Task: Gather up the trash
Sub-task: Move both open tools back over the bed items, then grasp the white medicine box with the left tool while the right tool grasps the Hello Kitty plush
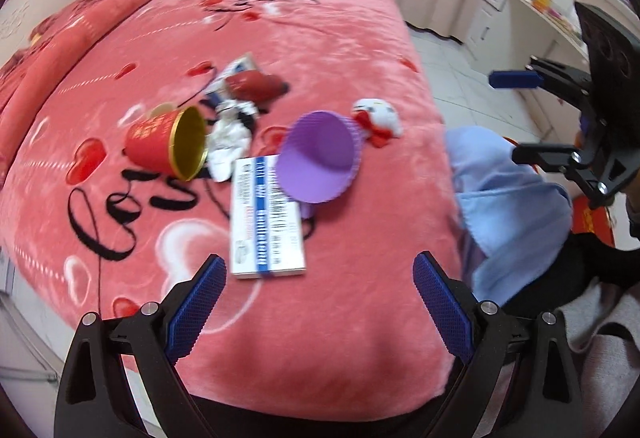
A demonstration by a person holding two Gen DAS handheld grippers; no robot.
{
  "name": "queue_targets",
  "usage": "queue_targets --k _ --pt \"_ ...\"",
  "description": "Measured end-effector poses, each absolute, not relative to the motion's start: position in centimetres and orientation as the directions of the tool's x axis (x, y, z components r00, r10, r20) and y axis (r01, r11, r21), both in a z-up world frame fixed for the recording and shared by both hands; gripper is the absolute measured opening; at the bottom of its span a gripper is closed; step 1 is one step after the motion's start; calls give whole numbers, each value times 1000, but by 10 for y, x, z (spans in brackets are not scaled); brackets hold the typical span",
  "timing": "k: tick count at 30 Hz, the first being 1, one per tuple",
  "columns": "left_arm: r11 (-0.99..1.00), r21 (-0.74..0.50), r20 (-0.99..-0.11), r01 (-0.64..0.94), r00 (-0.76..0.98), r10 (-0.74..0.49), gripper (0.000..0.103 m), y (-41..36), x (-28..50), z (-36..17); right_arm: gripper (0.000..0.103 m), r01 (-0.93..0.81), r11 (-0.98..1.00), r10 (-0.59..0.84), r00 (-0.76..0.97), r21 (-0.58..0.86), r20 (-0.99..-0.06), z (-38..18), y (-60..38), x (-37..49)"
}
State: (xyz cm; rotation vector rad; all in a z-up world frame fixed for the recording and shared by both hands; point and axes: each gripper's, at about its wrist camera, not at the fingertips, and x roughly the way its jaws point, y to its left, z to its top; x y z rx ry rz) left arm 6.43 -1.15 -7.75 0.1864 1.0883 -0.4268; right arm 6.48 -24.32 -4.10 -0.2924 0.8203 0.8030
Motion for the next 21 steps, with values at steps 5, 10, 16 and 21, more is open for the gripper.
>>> queue_targets --k 5,10,16,21 --pt "914 -64 -895 401 382 -231 93 0 80 -92 90 -743 665 528 396 75 -751 -50 -235 78" --pt "920 -73 -915 385 340 -215 93 3 93 -114 90 -743 661 533 368 103 -762 -63 -230 94" --pt "929 -86 -927 360 312 -206 93 10 105 -132 90 -744 656 530 333 129 -780 -82 -224 115" --pt "930 -100 -931 353 296 -212 93 18 115 -142 90 -744 652 531 314 143 -787 -95 -220 131"
